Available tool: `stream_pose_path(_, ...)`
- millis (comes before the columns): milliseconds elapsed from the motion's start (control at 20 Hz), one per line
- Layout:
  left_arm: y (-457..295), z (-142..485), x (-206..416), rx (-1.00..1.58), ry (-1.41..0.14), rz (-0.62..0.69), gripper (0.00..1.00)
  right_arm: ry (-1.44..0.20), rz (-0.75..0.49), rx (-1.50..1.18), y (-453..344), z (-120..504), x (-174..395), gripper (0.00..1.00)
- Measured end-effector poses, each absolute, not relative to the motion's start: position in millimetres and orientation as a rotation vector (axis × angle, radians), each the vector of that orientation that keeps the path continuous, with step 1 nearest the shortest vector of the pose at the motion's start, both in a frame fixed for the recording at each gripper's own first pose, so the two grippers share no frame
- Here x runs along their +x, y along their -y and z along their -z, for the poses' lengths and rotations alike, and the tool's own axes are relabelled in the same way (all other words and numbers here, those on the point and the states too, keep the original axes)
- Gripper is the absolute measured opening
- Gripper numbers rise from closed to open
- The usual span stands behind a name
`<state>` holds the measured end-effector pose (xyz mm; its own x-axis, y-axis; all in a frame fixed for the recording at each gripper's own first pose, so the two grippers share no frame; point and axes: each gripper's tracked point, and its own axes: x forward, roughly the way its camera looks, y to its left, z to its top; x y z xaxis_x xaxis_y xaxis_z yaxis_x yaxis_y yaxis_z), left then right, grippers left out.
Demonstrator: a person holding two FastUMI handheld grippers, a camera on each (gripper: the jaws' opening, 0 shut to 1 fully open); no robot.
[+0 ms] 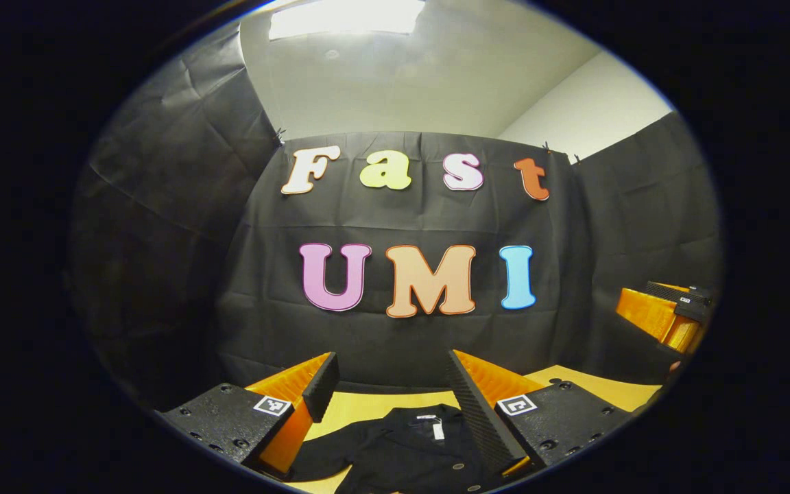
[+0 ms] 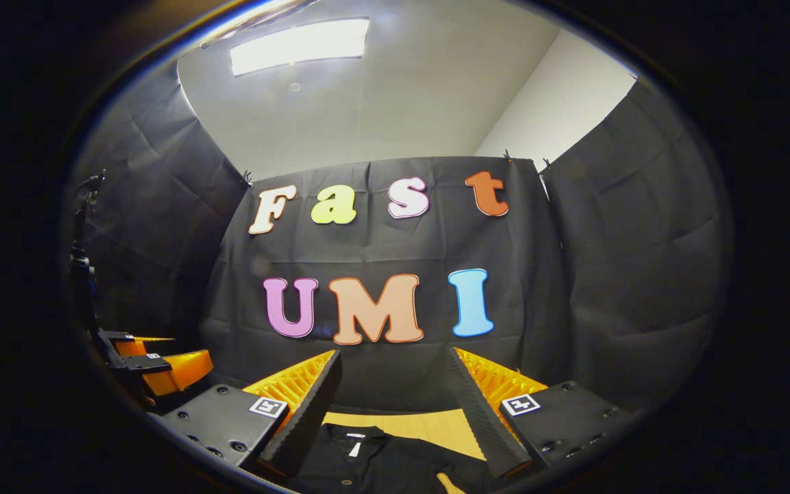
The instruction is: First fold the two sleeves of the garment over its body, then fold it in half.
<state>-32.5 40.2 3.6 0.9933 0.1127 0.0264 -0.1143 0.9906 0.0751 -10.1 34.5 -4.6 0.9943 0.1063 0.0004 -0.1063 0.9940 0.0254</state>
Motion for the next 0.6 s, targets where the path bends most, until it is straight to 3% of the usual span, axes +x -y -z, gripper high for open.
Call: stream_pose_path(600,-56.3,7.9,-48.2,0.093,-0.013,-0.159,0.92,-0.057,-0.193,0.002,-61.4,27.6,-13.5,0.98)
